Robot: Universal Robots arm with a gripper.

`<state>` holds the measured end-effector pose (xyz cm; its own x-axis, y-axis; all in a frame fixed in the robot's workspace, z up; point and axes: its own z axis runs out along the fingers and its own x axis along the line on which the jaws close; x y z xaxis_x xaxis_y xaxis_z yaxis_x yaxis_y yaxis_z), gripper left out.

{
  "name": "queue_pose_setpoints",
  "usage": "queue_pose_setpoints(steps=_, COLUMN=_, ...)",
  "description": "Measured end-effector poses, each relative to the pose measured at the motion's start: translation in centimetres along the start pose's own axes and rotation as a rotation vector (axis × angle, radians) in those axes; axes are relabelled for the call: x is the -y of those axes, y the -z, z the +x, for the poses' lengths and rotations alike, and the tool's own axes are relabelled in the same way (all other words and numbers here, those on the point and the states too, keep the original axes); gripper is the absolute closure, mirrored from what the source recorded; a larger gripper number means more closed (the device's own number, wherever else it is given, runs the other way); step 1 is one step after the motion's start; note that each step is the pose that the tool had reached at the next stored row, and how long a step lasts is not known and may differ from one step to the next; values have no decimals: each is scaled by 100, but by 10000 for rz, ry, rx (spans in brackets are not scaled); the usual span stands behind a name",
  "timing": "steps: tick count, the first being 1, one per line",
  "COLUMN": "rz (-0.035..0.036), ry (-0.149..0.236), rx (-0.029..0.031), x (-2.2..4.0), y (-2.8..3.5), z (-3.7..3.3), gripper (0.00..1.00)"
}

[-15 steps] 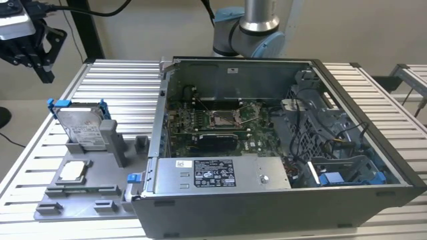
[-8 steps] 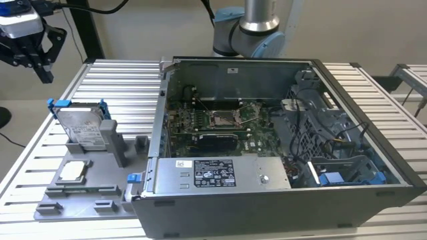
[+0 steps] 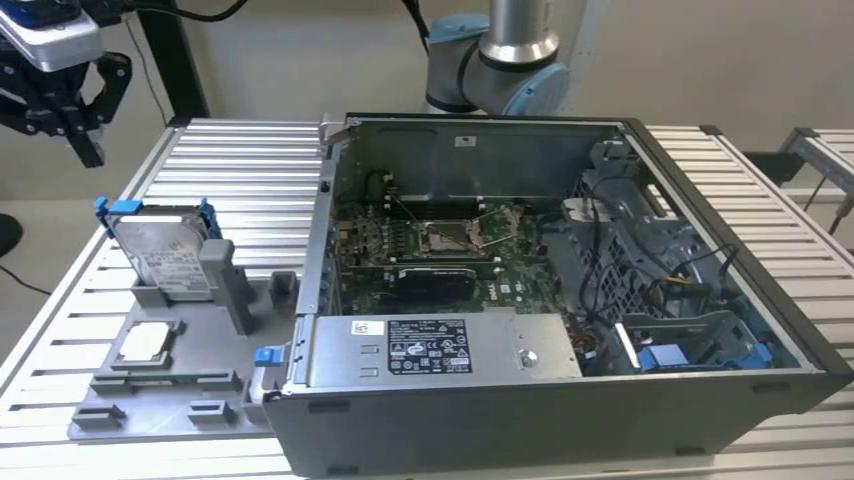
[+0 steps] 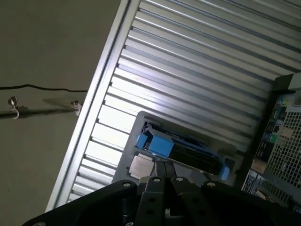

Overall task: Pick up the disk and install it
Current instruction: 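Pick up the disk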

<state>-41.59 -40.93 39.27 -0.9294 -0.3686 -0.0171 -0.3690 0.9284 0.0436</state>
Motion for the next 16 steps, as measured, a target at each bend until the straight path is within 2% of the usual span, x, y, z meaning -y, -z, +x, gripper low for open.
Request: queue_pose_setpoints(steps=16, rz=-2, ry=2915, rx=-146, x=0, y=0, z=0, gripper=100)
